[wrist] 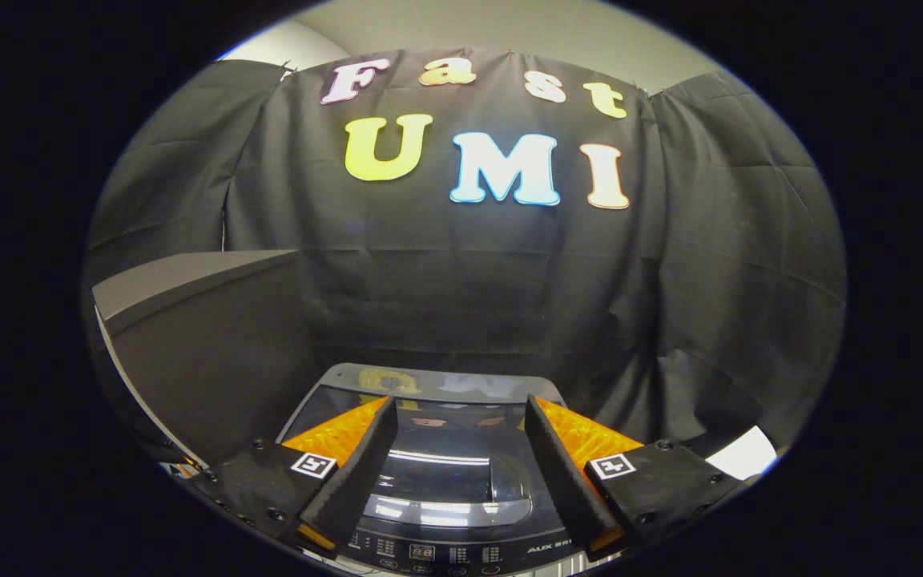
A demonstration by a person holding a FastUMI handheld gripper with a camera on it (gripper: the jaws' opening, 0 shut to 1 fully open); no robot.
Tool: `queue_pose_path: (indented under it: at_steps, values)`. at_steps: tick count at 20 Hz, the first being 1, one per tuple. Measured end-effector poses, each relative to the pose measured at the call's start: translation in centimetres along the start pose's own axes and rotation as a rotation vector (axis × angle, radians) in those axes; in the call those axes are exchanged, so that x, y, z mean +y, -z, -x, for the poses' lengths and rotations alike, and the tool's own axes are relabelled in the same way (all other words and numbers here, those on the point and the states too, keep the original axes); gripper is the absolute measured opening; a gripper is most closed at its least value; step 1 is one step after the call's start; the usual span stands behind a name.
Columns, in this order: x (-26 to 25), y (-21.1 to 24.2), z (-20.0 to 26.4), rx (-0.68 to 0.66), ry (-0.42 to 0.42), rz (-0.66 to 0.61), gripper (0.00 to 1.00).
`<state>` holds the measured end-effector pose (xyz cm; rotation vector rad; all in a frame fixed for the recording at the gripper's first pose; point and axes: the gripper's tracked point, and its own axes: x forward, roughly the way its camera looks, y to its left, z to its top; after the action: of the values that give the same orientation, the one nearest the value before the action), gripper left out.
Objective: Put the clothes into the washing machine and then close the washing machine lid.
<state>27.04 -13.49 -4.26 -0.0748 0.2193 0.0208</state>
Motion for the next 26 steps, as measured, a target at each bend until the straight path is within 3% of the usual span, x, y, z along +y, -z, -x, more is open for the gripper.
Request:
queue_pose_path:
  at_steps: [6, 12, 13, 20, 26]
  values:
    - [-1.0, -3.4, 5.3, -0.095, 0.016, -0.034, 0.99]
    - [-2.7, -4.7, 14.2, -0.185, 0.037, -0.07, 0.99]
    - [-1.8, -2.9, 15.5, -0.196, 0.037, -0.067, 0.99]
    - [-2.3, -1.8, 24.1, -0.238, 0.033, -0.05, 0.99]
    - [-1.9, 0.3, 28.8, -0.25, 0.013, -0.092, 0.99]
